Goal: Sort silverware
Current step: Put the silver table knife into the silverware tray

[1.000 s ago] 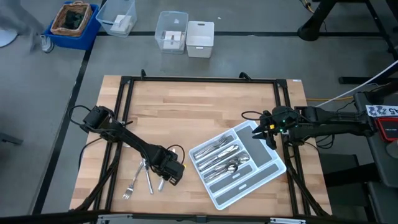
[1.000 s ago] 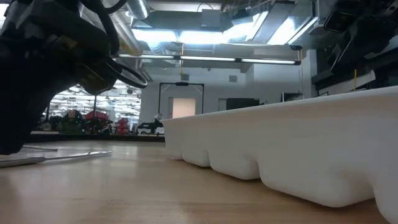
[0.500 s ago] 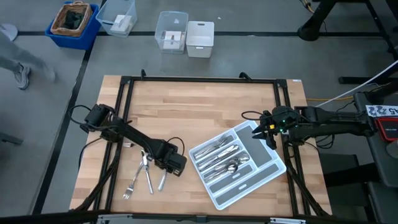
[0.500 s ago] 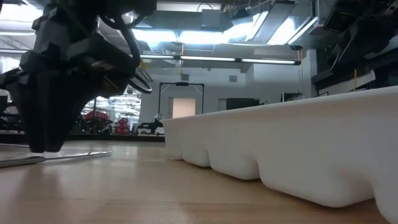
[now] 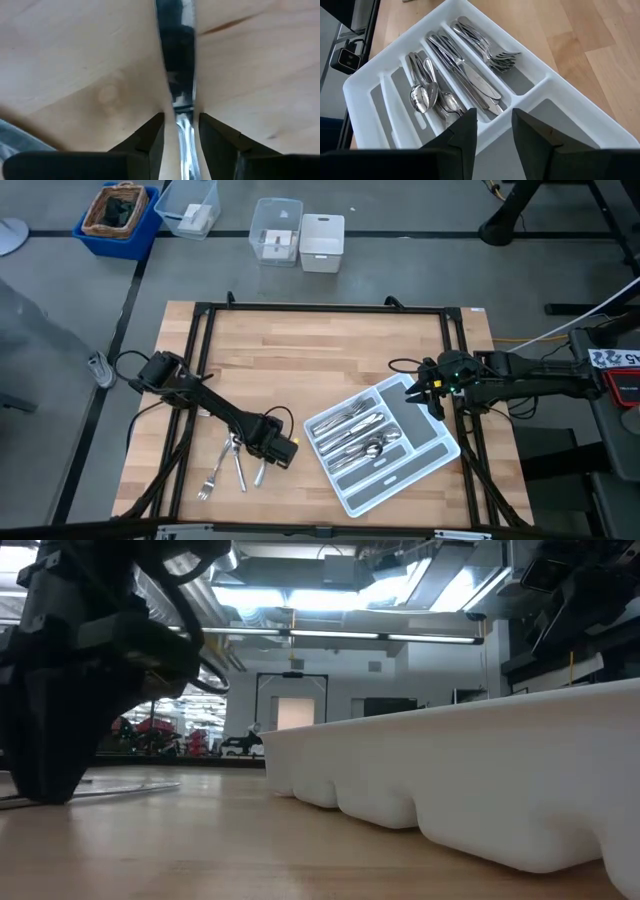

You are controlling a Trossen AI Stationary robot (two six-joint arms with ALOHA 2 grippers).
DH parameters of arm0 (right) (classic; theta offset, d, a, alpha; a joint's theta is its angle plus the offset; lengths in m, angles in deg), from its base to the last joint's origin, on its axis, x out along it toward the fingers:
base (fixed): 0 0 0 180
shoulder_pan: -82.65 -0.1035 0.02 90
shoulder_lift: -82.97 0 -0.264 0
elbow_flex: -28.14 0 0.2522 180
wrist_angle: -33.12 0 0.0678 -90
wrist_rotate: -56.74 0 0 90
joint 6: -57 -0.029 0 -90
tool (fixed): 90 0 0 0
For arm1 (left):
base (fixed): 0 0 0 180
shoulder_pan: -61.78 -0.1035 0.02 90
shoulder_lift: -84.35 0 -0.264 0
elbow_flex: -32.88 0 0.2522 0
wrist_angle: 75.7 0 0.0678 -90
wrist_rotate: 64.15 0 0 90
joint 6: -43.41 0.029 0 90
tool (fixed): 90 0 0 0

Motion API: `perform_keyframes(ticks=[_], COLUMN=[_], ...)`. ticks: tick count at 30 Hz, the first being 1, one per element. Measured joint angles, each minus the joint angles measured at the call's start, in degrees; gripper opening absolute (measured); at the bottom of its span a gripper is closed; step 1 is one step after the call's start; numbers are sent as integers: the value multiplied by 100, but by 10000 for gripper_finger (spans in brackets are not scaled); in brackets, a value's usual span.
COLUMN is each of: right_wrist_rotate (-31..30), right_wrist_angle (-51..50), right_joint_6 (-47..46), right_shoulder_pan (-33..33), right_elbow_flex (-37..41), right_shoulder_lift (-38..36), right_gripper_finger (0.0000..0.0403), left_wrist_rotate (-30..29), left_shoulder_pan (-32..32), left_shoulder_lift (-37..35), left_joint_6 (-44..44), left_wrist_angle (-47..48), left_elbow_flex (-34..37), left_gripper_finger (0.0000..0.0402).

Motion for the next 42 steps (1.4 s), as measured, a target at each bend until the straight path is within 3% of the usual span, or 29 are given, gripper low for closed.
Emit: perform_keyframes(ticks=[8, 20, 42], right_wrist_rotate=[0, -2, -2], right_wrist_angle=[0, 0, -1], right_joint_6=[16, 16, 16], right_shoulder_pan=[-1, -1, -1], right_elbow_flex=[0, 0, 0], right_shoulder_lift=[0, 0, 0], right_gripper_finger=[124, 124, 124], left_wrist_rotate=[-46, -109, -238], left_shoulder_pan=[-10, 39, 15], left_shoulder_lift=[148, 164, -238], left_joint_6=[-9, 9, 243], left_wrist_angle=[35, 54, -50], left_elbow_flex=[-8, 8, 42], left_gripper_finger=[105, 22, 36])
